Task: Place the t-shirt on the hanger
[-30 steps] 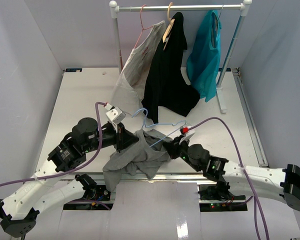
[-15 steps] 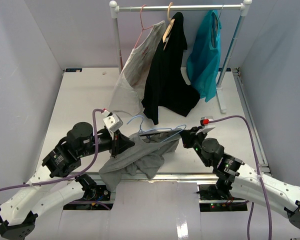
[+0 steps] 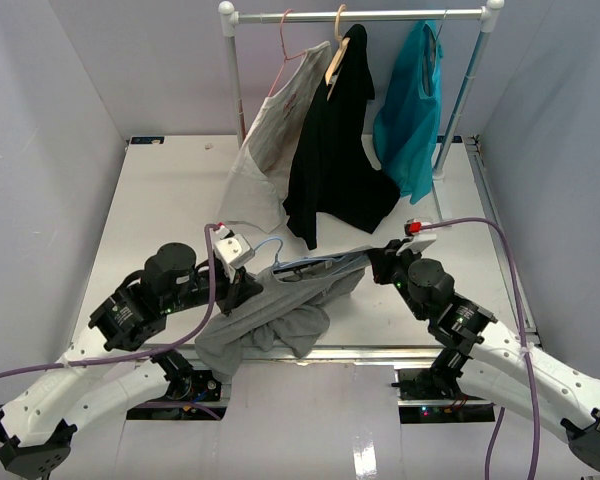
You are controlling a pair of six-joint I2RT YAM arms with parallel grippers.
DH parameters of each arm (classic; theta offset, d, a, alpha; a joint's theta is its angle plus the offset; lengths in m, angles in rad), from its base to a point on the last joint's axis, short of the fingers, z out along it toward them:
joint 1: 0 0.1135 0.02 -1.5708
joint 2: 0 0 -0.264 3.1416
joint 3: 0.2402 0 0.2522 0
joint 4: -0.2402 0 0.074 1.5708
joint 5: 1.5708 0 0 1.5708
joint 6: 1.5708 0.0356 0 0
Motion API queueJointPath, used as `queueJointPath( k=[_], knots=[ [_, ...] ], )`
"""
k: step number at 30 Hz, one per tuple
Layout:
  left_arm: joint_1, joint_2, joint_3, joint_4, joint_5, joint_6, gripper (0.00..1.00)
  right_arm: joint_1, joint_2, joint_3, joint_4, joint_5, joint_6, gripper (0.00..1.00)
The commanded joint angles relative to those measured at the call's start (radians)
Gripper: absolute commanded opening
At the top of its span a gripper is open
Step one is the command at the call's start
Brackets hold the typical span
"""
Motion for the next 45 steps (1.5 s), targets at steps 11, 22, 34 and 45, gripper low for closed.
queueJointPath(
  k=[11, 22, 34, 45],
  knots=[
    [-0.002, 0.086, -0.003, 0.072, 0.055, 0.006, 0.00, 0.011, 0.226, 0.443, -0.301, -0.474, -0.200, 0.08],
    [-0.001, 0.115, -0.035, 0.131, 0.102, -0.001, 0.00, 0.159, 0.263, 0.502, -0.340, -0.440, -0.184, 0.08],
    [-0.001, 0.094, -0.019, 0.167, 0.281, -0.037, 0.00, 0.160, 0.160, 0.586, -0.443, -0.494, -0.327, 0.44],
    [-0.001, 0.102, -0.006, 0.192, 0.325, -0.060, 0.00, 0.159, 0.275, 0.577, -0.280, -0.850, -0.450, 0.58]
  ],
)
